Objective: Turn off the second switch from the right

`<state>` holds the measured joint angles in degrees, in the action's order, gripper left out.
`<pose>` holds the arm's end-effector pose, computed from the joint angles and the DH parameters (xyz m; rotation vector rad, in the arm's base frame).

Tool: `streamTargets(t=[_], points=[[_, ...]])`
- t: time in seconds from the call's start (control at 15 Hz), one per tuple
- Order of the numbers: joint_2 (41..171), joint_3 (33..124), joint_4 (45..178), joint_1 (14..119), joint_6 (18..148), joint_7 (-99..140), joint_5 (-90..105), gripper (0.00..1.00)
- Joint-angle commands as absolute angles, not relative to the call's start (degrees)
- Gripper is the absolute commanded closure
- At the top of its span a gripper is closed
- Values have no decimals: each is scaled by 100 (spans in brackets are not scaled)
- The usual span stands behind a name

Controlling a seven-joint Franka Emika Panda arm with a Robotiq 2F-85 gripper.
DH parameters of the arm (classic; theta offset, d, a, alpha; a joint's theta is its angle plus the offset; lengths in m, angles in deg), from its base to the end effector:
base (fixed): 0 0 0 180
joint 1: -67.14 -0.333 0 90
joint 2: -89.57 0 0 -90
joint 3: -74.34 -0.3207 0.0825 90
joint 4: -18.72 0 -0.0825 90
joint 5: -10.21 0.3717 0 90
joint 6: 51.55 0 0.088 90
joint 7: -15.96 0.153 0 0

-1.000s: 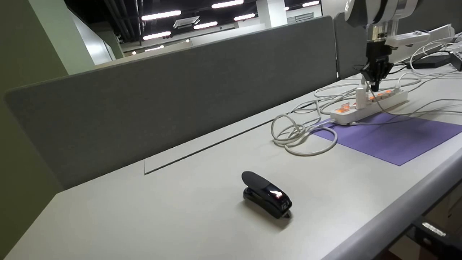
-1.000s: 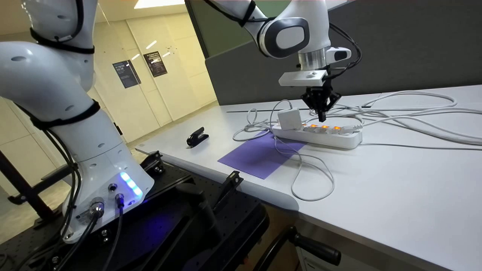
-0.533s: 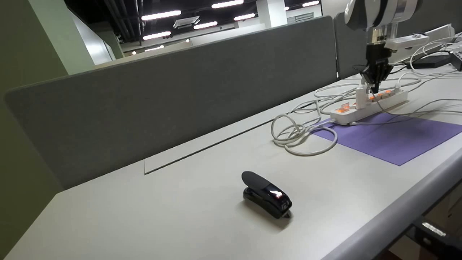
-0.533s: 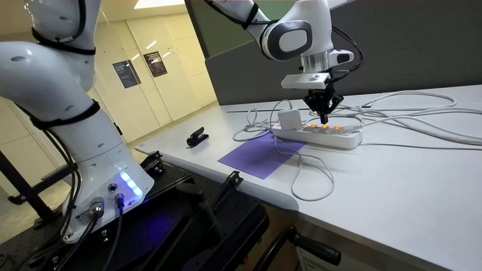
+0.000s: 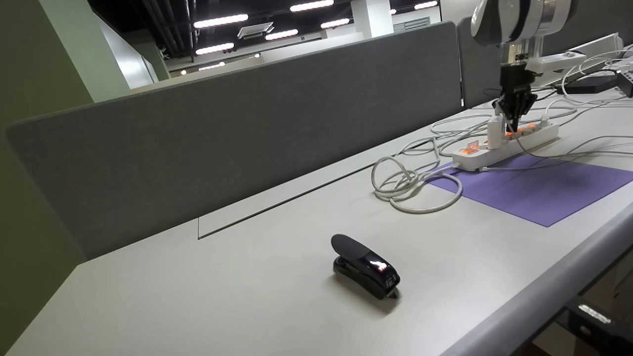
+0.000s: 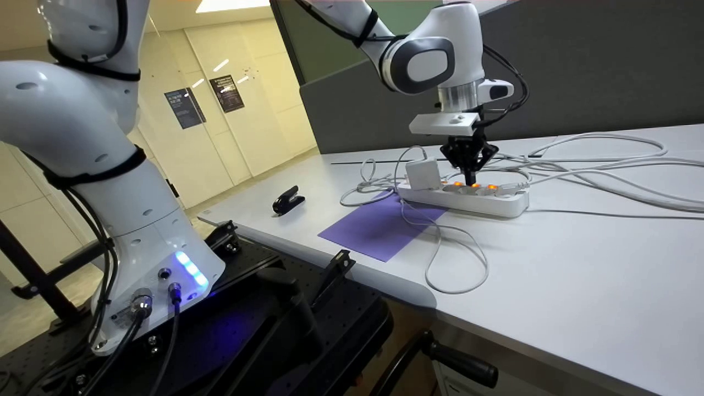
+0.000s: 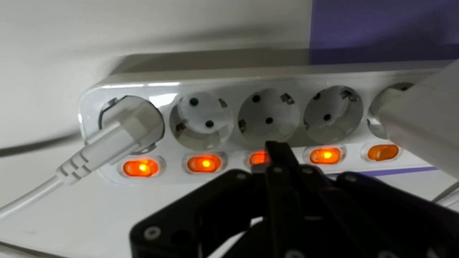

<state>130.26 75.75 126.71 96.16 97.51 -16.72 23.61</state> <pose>0.5388 -0.3157 0.0955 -3.0459 0.2366 -0.0943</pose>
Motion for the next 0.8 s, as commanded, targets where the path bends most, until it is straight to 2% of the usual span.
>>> streamTargets(t=[0.0, 0.73], points=[[13105, 7546, 12601, 9636, 9788, -1487, 2274, 100], [13431, 8147, 12091, 8991, 9030, -139, 1668, 100]])
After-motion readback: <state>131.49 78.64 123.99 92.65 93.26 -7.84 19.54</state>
